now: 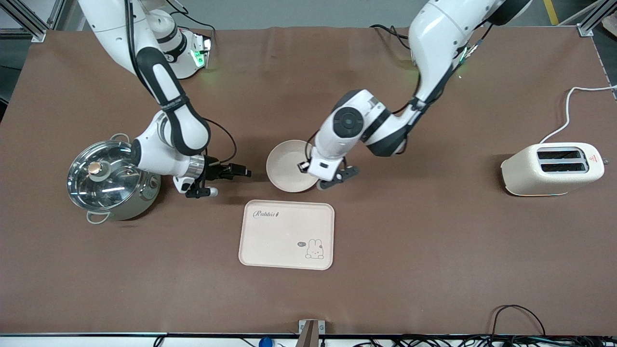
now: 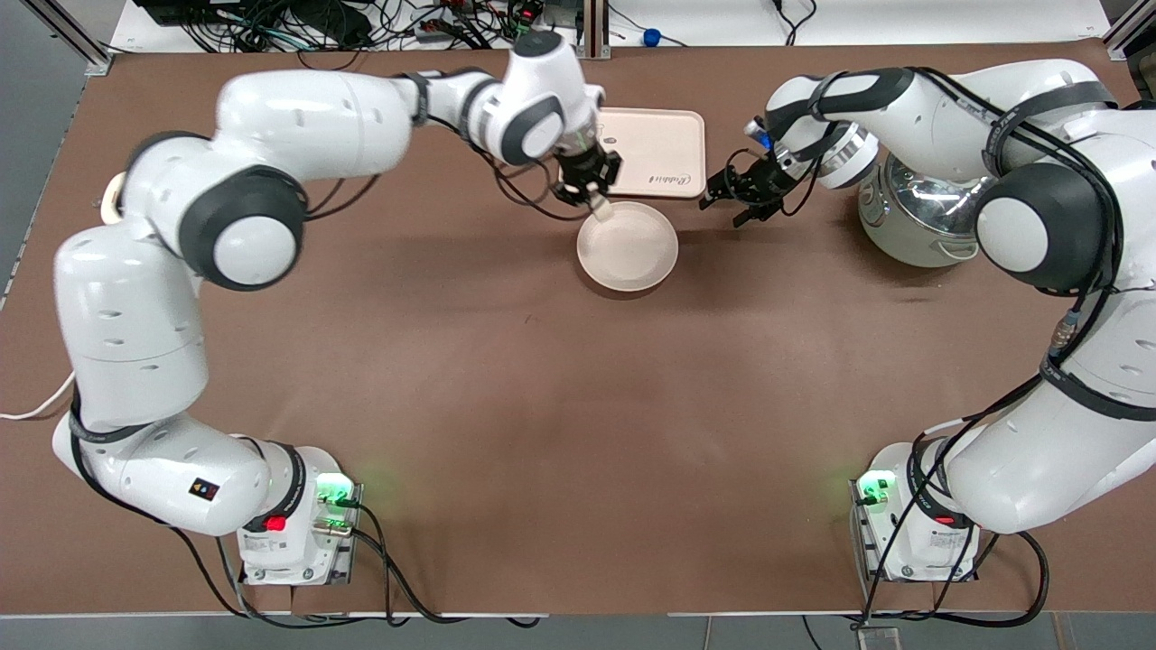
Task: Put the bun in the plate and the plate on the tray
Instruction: 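Lower the bun into the plate with the left gripper while the right gripper approaches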
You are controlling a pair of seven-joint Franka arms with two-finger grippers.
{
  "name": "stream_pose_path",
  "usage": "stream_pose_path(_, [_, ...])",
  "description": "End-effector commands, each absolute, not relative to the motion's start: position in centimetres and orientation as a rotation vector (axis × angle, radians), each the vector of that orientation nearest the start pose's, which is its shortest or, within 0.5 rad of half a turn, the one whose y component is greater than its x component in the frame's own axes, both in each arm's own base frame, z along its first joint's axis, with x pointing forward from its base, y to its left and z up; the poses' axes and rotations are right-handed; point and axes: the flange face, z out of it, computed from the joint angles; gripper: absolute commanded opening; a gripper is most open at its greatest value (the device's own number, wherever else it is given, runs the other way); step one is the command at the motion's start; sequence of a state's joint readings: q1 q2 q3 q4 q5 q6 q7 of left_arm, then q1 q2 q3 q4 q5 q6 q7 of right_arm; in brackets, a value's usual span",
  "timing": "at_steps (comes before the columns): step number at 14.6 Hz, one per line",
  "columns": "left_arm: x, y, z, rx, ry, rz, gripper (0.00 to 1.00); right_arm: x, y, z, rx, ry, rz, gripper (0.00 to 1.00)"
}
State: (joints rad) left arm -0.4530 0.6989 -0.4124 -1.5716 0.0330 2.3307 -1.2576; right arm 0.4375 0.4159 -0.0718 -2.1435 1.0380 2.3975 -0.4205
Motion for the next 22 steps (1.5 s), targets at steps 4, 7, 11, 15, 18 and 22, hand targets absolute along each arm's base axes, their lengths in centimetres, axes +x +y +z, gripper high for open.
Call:
stream_pose_path(4, [48.8, -54.2, 21.8, -3.216, -0.823, 0.142, 0.33, 47.7, 23.1, 20.6, -2.520, 0.140, 0.080, 0.97])
stream_pose_path(7, [49.1, -54.4, 21.6, -3.241, -0.881, 0.117, 0.98, 46.7, 25.6, 20.3, -2.536, 0.156, 0.037, 0.83])
stream_pose_path(11, [50.2, -54.3, 25.9, -3.258, -0.968, 0.064, 1.00, 46.7, 26.0, 19.7, -2.541, 0.162, 0.037, 0.64])
stream_pose_path(15, [54.7, -49.3, 33.7, -3.199, -0.982, -0.059, 1.00, 46.8, 26.4, 18.8, -2.551, 0.163, 0.045, 0.58])
stream_pose_path(18, [58.0, -43.1, 38.1, -3.127, -0.774, -0.179, 1.00, 46.4, 27.3, 17.5, -2.558, 0.182, 0.051, 0.56])
stream_pose_path(22, [61.9, -32.2, 45.4, -3.083, -0.615, -0.197, 1.00, 46.2, 28.2, 16.4, -2.563, 0.178, 0.069, 0.51])
